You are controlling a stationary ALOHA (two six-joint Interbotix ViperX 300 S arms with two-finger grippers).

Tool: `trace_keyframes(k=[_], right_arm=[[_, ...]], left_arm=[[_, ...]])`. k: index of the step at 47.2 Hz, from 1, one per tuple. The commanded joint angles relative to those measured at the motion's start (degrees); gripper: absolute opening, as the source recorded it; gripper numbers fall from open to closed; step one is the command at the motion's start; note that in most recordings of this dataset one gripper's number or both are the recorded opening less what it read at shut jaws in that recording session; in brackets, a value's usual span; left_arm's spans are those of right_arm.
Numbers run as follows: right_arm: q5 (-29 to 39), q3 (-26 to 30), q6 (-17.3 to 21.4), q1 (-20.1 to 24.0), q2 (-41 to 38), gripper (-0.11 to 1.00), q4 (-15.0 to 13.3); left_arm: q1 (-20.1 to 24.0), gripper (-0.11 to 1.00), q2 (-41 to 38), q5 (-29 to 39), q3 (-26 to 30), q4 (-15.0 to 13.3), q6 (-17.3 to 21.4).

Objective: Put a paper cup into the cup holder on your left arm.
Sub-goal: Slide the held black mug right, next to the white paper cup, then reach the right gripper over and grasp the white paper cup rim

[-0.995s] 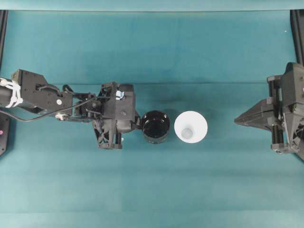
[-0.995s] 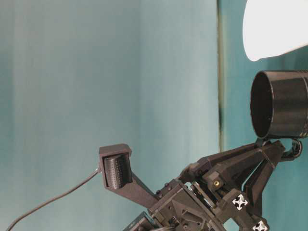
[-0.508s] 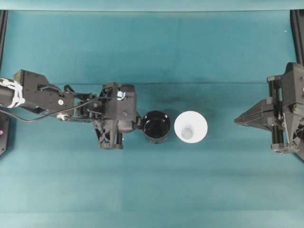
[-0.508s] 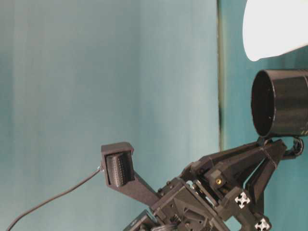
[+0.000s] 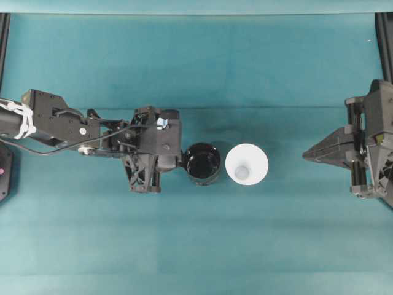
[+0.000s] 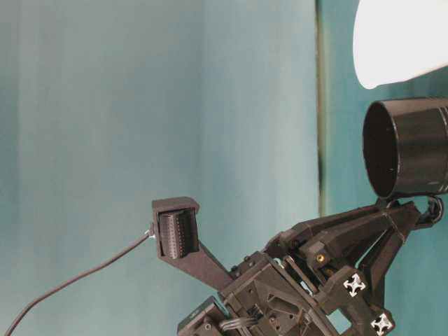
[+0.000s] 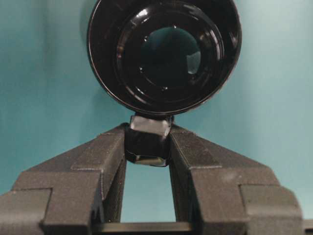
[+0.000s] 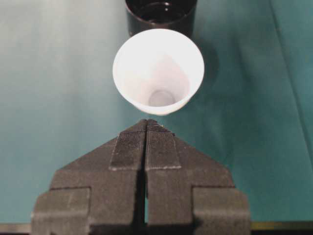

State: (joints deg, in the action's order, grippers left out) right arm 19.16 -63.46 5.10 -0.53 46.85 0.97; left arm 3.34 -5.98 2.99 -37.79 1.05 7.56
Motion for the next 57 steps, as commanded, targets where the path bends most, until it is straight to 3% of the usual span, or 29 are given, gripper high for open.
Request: trace_keyframes(k=[1,14,21,24,32,42,51,57], right_arm=[[-0.3,1.4,0.4,0.0,-0.2,-0.02,0.1],[-0.3,1.5,0.4,0.0,-0.2,-0.02,0.1],[-0.2,1.5,0.4,0.0,-0.2,-0.02,0.1],[-0.2,1.5,0.4,0.0,-0.2,-0.02,0.1],[-0.2,1.5,0.4,0.0,-0.2,-0.02,0.0],[0.1,1.8,0.6,-1.3,-1.3,-0.02,0.1],[3.1,5.4,1.7,-3.5,-5.3,0.02,0.1],[5.7,7.8,1.8,-4.7,-9.0,0.12,0.2]], left_arm=[[-0.3,0.3,-0.3,-0.8,0.7,0.2,0.2],[-0.2,0.33,-0.1,-0.3,0.9,0.2,0.2],[-0.2,0.75,0.0,-0.3,1.1,0.2,0.4],[-0.2,0.86,0.1,-0.3,1.0,0.2,0.4],[-0.2,0.79,0.4,-0.2,0.7,0.2,0.5],[0.2,0.8,2.0,2.2,0.3,0.2,0.6],[0.2,0.87,3.6,3.1,-0.5,0.2,0.4],[0.2,0.94,4.7,4.8,-0.8,0.2,0.4]])
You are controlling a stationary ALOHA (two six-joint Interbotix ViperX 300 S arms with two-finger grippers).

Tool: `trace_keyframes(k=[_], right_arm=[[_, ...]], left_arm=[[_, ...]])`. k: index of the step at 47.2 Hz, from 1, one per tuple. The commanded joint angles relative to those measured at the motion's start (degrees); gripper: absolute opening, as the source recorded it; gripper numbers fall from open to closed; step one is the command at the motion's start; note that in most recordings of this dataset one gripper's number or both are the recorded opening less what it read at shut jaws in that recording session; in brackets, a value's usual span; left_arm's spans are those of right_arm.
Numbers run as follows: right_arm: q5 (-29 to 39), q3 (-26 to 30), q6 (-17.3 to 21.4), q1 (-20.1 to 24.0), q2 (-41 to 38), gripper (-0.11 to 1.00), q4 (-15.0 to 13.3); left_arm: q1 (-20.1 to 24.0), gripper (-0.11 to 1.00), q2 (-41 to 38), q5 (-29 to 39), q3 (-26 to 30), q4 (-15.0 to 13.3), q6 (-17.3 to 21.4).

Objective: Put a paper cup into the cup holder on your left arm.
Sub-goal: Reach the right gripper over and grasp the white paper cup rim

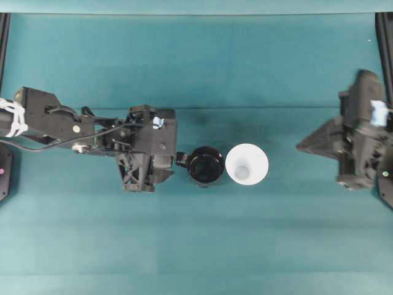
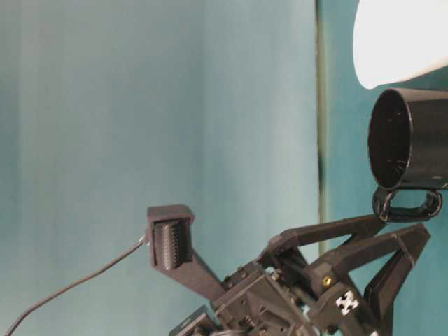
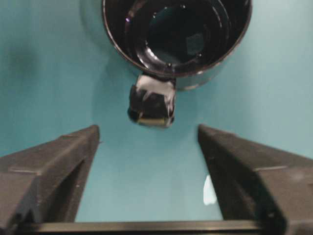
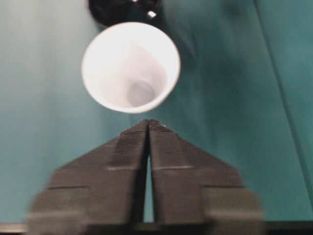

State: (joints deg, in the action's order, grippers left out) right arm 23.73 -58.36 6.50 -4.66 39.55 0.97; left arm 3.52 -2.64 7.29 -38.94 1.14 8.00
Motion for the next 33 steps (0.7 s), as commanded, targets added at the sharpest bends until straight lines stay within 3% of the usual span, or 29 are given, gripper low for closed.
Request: trace_keyframes(k=[1,3,12,17,33], right_arm=[[1.6,3.2,0.4,-0.7,-2.4,0.16,0.1],[2.7,4.2,0.3,-0.9,-4.1,0.23,0.0],[4.1,9.4,0.4,-1.1,-12.4,0.76,-0.2],[4.5,12.9,-0.2,-1.1,-17.3,0.96,-0.7],[6.2,18.5,-0.1,-1.4,-29.4,0.94,-1.1]], left_arm=[[0.0,0.94,1.6,0.9,0.4,0.1,0.0],[0.0,0.94,1.9,1.4,0.4,0.1,0.0],[0.0,0.94,2.6,2.1,-0.4,0.1,0.0],[0.0,0.94,2.9,2.1,-0.6,0.1,-0.1],[-0.1,0.94,3.8,2.1,-2.4,0.1,-0.2]])
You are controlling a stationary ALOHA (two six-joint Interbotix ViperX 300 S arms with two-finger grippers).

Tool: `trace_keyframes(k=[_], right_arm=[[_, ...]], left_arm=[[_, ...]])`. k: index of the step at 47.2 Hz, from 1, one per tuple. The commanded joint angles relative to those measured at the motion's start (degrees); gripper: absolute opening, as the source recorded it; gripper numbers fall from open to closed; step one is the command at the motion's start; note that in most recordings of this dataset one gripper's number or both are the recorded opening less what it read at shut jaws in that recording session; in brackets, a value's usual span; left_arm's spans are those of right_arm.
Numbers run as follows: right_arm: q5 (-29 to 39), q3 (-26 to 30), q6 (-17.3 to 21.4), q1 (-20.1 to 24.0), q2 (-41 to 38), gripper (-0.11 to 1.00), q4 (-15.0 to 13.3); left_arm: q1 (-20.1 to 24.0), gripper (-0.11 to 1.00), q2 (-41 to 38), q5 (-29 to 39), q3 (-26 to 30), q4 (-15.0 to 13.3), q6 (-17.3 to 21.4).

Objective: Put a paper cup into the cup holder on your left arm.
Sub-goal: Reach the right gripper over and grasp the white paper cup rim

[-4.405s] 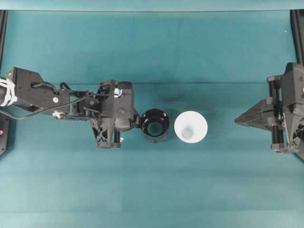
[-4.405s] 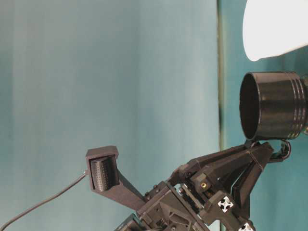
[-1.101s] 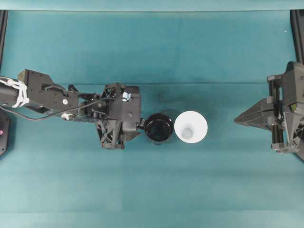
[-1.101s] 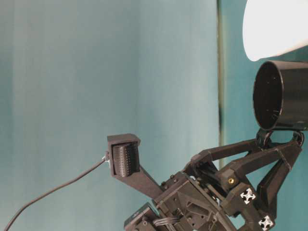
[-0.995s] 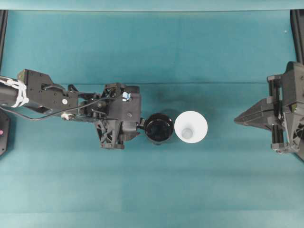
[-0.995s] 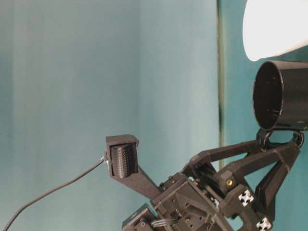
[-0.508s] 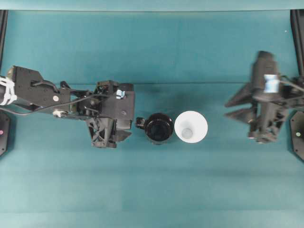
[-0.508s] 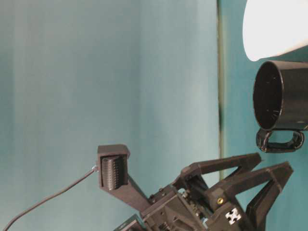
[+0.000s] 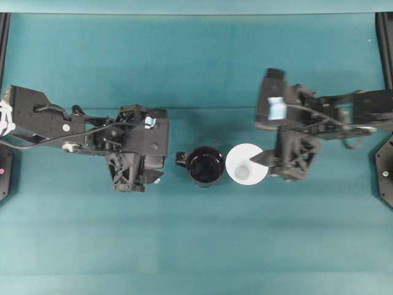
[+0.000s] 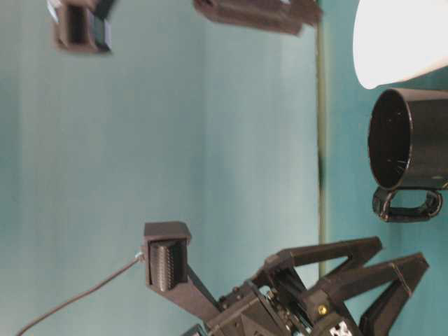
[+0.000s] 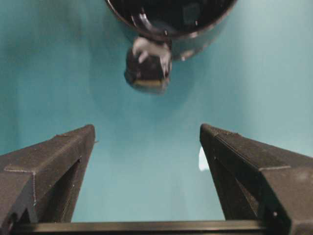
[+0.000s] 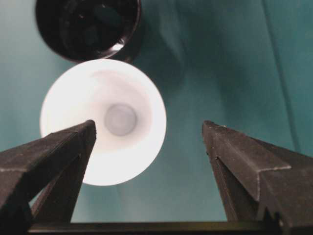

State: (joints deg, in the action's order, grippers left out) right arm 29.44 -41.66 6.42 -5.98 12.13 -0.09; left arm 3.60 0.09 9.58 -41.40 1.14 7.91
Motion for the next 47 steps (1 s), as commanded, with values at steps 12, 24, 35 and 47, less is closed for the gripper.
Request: trace_keyframes(k=[12,24,35,47], right_arm=[[0.7,3.7,0.1,-0.8,-5.4,0.93,-0.1],[0.9,3.3,-0.1,-1.8,-7.1,0.91,-0.1],[1.1,3.8,-0.2,-1.7,-8.5,0.84,-0.1],[2.9,4.3,-0.2,-0.6,-8.7,0.44,0.1]], left_arm=[[-0.4,0.94,1.5,-0.3,-0.6,0.1,-0.4],[-0.4,0.94,1.6,-0.4,-0.9,0.1,-0.4],[-0.4,0.94,1.7,-0.4,-1.0,0.1,-0.4],[-0.4,0.94,1.7,-0.4,-1.1,0.1,-0.5]])
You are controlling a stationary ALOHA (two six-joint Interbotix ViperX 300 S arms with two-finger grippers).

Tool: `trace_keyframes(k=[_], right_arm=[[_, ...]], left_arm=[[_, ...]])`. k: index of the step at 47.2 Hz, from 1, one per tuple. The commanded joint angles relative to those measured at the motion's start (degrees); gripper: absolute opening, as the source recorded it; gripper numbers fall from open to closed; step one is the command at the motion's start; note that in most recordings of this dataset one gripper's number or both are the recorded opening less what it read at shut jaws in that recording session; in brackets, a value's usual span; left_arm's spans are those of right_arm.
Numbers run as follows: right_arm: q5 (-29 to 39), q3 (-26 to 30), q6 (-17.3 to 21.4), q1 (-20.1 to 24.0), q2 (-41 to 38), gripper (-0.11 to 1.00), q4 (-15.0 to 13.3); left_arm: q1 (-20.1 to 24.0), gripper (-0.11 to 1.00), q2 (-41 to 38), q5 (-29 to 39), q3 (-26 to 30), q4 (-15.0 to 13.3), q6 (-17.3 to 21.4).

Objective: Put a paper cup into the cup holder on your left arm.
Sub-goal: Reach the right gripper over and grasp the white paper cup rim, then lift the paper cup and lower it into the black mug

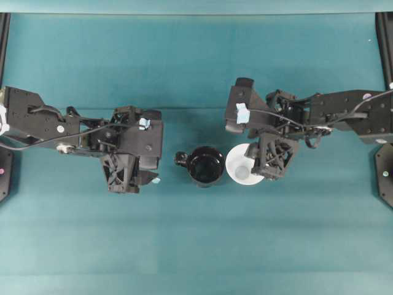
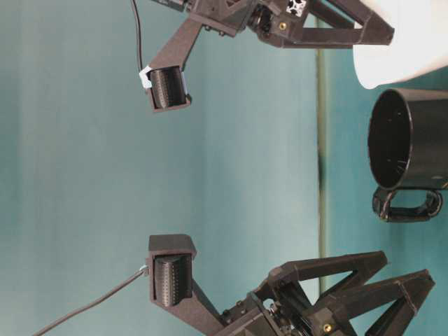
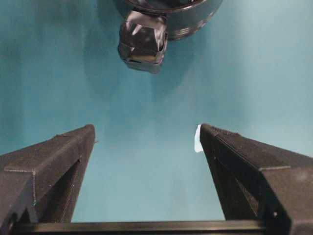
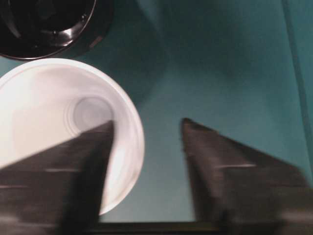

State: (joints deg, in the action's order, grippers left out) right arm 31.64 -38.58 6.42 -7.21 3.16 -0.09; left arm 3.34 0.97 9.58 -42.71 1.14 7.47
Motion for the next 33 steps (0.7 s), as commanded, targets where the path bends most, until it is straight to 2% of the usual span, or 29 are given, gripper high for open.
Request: trace_keyframes(k=[1,7,12,22,33], right_arm=[[0.9,1.3,-0.1,0.7,0.3,0.39,0.1],[1.1,1.4,0.0,1.3,0.7,0.14,0.3],[1.1,1.4,0.1,1.3,1.5,0.02,0.8],[3.7,2.1,0.3,1.1,3.8,-0.01,1.7],[9.5,5.0,0.3,0.5,6.8,-0.01,5.9]], left_arm=[[-0.1,0.94,0.9,-0.4,0.3,0.1,-0.1],[-0.1,0.94,0.9,-0.4,0.2,0.1,-0.1],[-0.1,0.94,0.9,-0.4,0.2,0.1,-0.2],[-0.1,0.94,0.9,-0.4,0.2,0.1,-0.2],[-0.2,0.94,0.9,-0.4,0.2,0.1,-0.4]])
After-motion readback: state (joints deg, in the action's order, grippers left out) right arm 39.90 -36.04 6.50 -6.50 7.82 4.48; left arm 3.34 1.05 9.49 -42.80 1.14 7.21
